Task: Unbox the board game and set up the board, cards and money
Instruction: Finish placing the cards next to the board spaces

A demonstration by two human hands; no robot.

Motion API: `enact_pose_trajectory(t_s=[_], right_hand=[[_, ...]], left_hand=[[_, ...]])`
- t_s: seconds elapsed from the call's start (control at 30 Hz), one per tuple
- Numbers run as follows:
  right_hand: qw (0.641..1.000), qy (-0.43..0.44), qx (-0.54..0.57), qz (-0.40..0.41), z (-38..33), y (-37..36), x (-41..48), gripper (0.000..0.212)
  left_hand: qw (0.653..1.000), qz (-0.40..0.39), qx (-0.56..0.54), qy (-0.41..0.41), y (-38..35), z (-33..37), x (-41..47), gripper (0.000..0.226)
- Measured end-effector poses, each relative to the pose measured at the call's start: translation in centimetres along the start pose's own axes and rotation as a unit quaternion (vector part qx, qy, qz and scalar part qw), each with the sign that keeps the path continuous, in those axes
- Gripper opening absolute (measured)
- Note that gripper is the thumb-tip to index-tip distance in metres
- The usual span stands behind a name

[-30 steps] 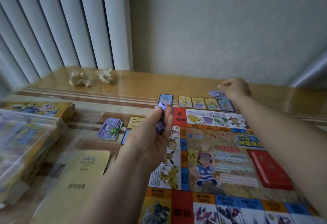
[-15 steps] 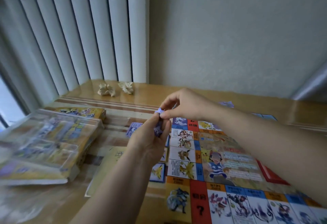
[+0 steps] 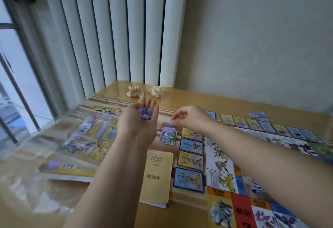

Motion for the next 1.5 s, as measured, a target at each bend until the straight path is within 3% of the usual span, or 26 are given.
enact_pose_trajectory(t_s=[0.2,0.37,0.5,0.57,0.77,1.03,1.23,1.5], right_hand=[[0.996,0.014,-0.084,0.001,1.2,-2.4,1.2,0.008],[0.993,0.072,-0.017,0.09,-1.3,2.8,-1.8,0.014],[0.972,0.176,-0.052,0.145,-4.2,7.6,-8.6,0.017],[0.965,0.204,-0.101,0.131,-4.5,8.9,-12.0,0.023],[0.959,0.141,-0.239,0.054,-0.6,10.5,-19.5,0.041],[0.973,0.065,-0.22,0.037,5.6,12.2,-28.4,0.037],[0.988,0.007,-0.147,0.04,9.3,14.4,-33.4,0.023],[0.991,-0.034,-0.099,0.08,12.5,17.8,-37.9,0.014]], left_hand=[[1.0,0.003,-0.016,0.004,-0.4,0.6,-0.5,0.037],[1.0,-0.021,0.01,0.016,-1.2,-0.3,-1.1,0.036],[0.991,-0.066,0.06,0.095,-2.6,-4.3,-4.2,0.037],[0.983,-0.08,0.072,0.148,-2.7,-7.2,-6.3,0.038],[0.949,-0.114,0.099,0.276,-1.8,-15.6,-12.4,0.036],[0.913,-0.124,0.169,0.35,-0.6,-23.5,-19.7,0.036],[0.869,-0.2,0.204,0.405,-1.1,-27.5,-24.7,0.047],[0.807,-0.306,0.266,0.429,-2.1,-31.2,-27.1,0.042]])
Point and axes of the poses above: each hand's wrist, its own x-axis towards the middle knuckle, its own y-axis out of the back of the hand, z = x × y, the point moved 7 cm from there along x, towards the middle knuckle, and after that the axes turned 5 degrees about -x, right-handed, at the moved point
